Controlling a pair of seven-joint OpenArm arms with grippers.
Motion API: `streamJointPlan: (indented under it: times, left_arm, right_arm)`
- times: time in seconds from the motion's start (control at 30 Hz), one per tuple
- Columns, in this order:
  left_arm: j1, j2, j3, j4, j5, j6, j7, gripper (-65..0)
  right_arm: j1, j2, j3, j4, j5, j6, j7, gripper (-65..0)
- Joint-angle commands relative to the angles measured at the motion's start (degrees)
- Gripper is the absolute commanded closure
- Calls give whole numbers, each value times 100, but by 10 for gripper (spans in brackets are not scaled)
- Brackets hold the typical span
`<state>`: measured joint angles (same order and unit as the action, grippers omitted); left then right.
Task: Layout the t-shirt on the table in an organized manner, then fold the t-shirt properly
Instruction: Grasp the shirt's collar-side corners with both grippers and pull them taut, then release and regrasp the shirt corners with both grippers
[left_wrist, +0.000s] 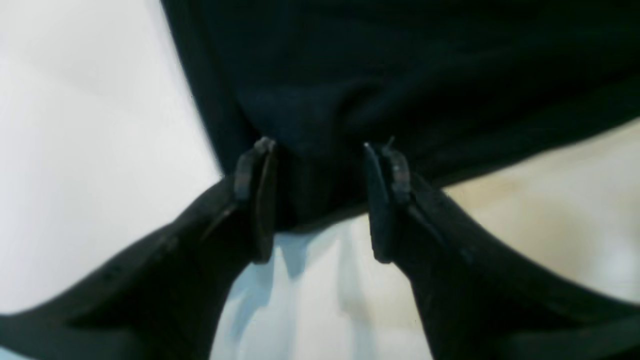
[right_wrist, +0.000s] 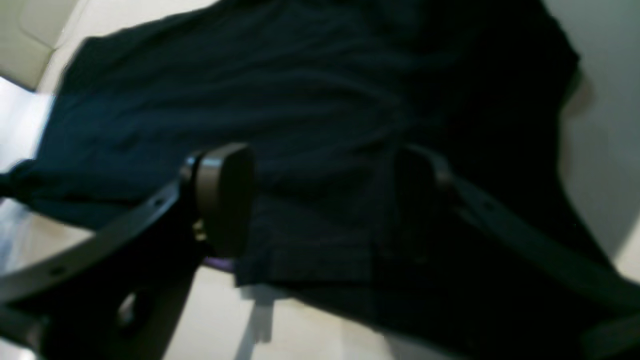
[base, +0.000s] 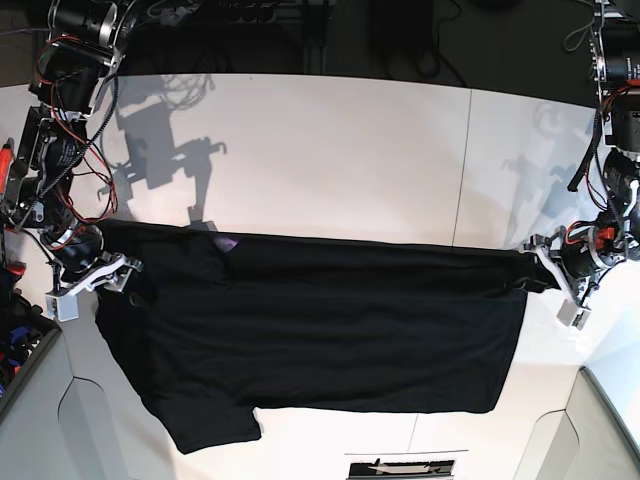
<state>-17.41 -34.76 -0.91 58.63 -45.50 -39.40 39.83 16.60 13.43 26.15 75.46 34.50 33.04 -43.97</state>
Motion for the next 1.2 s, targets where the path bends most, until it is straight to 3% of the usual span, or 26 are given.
streamJointPlan:
  times: [0.0, 0.17, 0.4, 0.63, 0.77, 1.17]
  left_arm:
    - [-31, -179, -229, 247, -396, -60, 11, -300]
    - [706, -190, -1362, 931, -1174, -60, 507, -300]
    - [1307, -31, -2098, 964, -1370, -60, 520, -301]
    - [1377, 367, -2151, 754, -1200, 39, 455, -303]
    - [1325, 485, -2151, 553, -798, 262, -24, -371]
    - [577, 667, -1912, -708, -951, 273, 7, -376]
  right_arm:
    - [52, 98, 173, 232, 208, 22, 57, -430]
    - [-595, 98, 977, 826, 323, 17, 20, -430]
    - [-1432, 98, 1648, 826, 315, 15, 313, -430]
    - [-1631, 103, 1781, 767, -17, -59, 686, -431]
    - [-1519, 116, 1779, 487, -264, -199, 796, -431]
    - [-953, 275, 1759, -811, -343, -195, 1126, -431]
